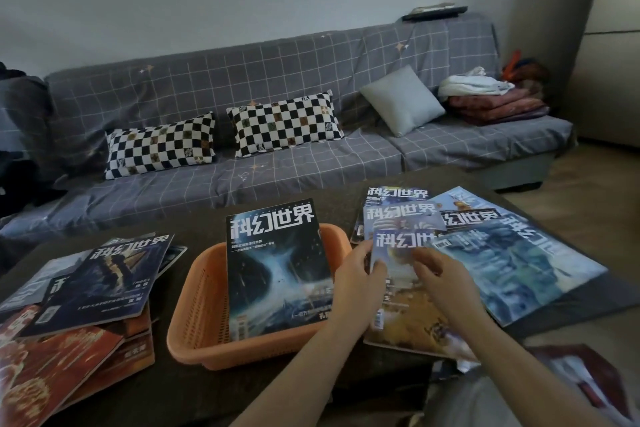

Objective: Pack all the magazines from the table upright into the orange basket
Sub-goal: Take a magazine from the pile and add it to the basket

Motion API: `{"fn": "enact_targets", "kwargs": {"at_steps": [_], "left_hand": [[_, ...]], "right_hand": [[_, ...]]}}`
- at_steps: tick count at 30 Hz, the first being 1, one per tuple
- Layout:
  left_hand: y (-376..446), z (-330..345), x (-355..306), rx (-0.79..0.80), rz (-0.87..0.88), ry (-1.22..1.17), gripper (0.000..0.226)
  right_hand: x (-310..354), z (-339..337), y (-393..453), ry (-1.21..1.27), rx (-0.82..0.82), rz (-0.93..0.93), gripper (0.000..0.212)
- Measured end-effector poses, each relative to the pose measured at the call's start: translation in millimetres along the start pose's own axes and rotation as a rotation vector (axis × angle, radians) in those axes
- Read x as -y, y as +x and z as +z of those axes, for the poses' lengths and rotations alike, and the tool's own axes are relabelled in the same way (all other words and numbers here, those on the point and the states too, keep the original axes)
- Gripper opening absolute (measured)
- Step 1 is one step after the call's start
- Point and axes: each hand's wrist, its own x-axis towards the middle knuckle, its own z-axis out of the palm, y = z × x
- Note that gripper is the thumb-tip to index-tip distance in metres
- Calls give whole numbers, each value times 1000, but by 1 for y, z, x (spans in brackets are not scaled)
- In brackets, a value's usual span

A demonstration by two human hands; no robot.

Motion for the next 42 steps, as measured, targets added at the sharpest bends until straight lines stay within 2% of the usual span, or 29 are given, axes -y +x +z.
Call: {"fn": "enact_targets", "kwargs": {"at_steps": [6,9,13,17,21,23,26,30,32,37,39,42], "left_hand": [[29,69,-13,127,-65,-19,43],[45,103,-11,140,-101,16,38],[73,131,-6,129,-168,141,46],[108,147,-3,113,-195,224,51],[131,151,-2,92,-139,400,46],[134,150,-6,171,-126,400,31],[128,147,-10,318,-150,381,40],[111,139,-14,423,-126,307,24],[99,133,-11,362,-99,225,21],[66,105,0,179,-153,-181,14],[56,89,0,127,-158,-308,16],[40,54,-2,10,-111,-358,15]], "right_hand": [[-51,-45,6,-110,-113,140,29],[-78,-63,7,-275,-136,243,38],[-113,-79,8,-450,-146,355,55],[-134,-81,9,-515,-134,342,64],[-140,-81,10,-473,-159,313,64],[-142,-84,10,-421,-194,313,61],[-143,-87,6,-301,-246,312,56],[-138,-87,-1,-176,-292,316,58],[-133,-87,-6,-110,-299,315,60],[-104,-84,-14,126,-338,239,69],[-89,-82,-13,150,-352,201,74],[-58,-74,-10,274,-346,192,77]]}}
